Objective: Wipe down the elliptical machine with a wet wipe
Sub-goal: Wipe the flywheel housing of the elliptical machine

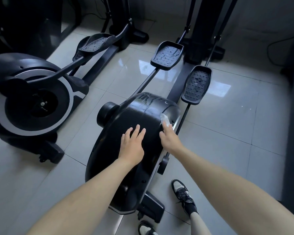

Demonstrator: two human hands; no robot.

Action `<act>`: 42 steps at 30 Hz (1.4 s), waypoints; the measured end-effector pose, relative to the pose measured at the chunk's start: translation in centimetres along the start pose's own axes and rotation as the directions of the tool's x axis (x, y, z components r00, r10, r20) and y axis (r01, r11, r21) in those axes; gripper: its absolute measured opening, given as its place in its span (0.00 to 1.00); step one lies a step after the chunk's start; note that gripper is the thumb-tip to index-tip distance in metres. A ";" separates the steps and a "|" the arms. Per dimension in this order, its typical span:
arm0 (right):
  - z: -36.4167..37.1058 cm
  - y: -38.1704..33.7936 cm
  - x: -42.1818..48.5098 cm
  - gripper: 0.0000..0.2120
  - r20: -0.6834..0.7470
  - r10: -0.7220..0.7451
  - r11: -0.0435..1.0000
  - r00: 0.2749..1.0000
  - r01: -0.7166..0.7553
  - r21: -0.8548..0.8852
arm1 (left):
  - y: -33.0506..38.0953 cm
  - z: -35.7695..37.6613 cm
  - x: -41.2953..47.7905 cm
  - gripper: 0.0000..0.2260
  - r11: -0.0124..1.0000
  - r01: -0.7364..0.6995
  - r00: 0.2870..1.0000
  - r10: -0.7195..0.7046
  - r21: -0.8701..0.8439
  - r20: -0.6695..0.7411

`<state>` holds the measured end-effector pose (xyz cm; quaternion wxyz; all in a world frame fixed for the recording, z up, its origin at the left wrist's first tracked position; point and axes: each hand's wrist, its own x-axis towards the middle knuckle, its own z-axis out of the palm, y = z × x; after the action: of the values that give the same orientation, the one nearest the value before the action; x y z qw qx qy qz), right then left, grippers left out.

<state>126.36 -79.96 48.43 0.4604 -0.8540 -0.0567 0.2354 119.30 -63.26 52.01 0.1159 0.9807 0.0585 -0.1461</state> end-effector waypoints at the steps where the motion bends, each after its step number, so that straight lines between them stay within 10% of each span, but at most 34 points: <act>1: -0.5 -0.2 0.7 0.38 0.003 0.019 0.999 1.000 -0.019 0.051 | 0.0 0.0 0.1 0.35 1.000 0.006 1.000 -0.006 -0.011 -0.003; 9: 2.1 0.2 -2.3 0.29 -0.054 -0.153 0.975 0.987 0.142 -0.172 | 1.3 -0.7 1.3 0.30 0.994 0.093 0.995 -0.095 -0.058 -0.033; 22: -5.2 0.3 7.6 0.27 0.057 0.146 0.989 0.988 -0.148 0.023 | 4.1 -1.1 6.7 0.33 0.998 0.059 0.998 -0.059 0.009 -0.011; 29: -3.2 2.5 4.7 0.26 -0.005 -0.207 0.961 0.978 0.203 -0.186 | 5.7 -1.3 8.9 0.35 0.992 0.125 0.992 -0.125 -0.004 0.015; 37: -5.6 2.7 9.8 0.30 -0.026 0.103 0.979 0.994 -0.106 -0.173 | 6.5 -0.7 9.2 0.38 0.980 0.183 0.983 -0.181 -0.080 0.029; 42: -3.8 2.6 5.7 0.28 0.002 -0.216 0.967 0.976 0.215 -0.135 | 6.6 -0.6 9.2 0.37 0.979 0.183 0.983 -0.179 -0.092 0.044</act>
<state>132.79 -82.51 46.06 0.4252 -0.8733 -0.1619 0.1742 129.16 -68.73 51.18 0.1498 0.9620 0.1523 -0.1702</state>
